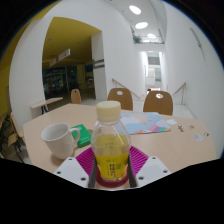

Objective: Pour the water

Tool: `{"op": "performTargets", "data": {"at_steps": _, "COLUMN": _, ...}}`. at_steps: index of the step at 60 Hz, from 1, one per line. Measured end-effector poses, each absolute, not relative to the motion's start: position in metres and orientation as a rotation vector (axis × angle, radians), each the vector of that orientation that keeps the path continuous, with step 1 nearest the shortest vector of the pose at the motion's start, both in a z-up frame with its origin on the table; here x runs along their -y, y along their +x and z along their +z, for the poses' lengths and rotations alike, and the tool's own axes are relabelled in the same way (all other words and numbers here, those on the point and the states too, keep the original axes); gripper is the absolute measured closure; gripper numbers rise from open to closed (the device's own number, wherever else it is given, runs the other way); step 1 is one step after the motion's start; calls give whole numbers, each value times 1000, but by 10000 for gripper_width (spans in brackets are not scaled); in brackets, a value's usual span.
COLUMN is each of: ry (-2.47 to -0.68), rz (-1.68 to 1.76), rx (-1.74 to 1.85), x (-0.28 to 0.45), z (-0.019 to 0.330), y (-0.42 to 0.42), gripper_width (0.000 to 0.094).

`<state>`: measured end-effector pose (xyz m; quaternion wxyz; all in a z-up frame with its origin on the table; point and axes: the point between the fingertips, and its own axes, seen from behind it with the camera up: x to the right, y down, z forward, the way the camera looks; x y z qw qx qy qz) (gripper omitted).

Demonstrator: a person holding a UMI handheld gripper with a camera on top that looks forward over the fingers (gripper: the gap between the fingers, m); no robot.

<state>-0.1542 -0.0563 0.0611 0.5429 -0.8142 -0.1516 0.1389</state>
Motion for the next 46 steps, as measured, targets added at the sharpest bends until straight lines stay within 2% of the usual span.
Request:
{"op": "performTargets", "data": {"at_steps": 3, "ry": -2001, "rz": 333, "rx": 347, "x": 64, "z": 48, "y": -150, "gripper_width": 288}}
{"op": "performTargets", "data": {"at_steps": 5, "ry": -2015, "rz": 353, "rx": 344, "x": 72, "z": 49, "y": -153, "gripper_width": 138}}
{"op": "performTargets", "data": {"at_steps": 7, "ry": -1991, "rz": 385, "rx": 350, "x": 77, "z": 57, "y": -148, "gripper_width": 58}}
{"op": "performTargets", "data": {"at_steps": 15, "ry": -2002, "rz": 415, "rx": 372, "x": 98, "z": 58, "y": -147, "gripper_width": 77}}
{"op": "performTargets", "data": {"at_steps": 31, "ry": -1959, "rz": 529, "rx": 439, "x": 246, "z": 84, "y": -97, "gripper_width": 76}}
{"op": "performTargets", "data": {"at_steps": 37, "ry": -1982, "rz": 530, "rx": 369, "x": 261, "z": 84, "y": -64, "gripper_width": 78}}
{"op": "performTargets", "data": {"at_steps": 46, "ry": -1926, "rz": 488, "rx": 270, "x": 242, "z": 97, "y": -40, "gripper_width": 80}}
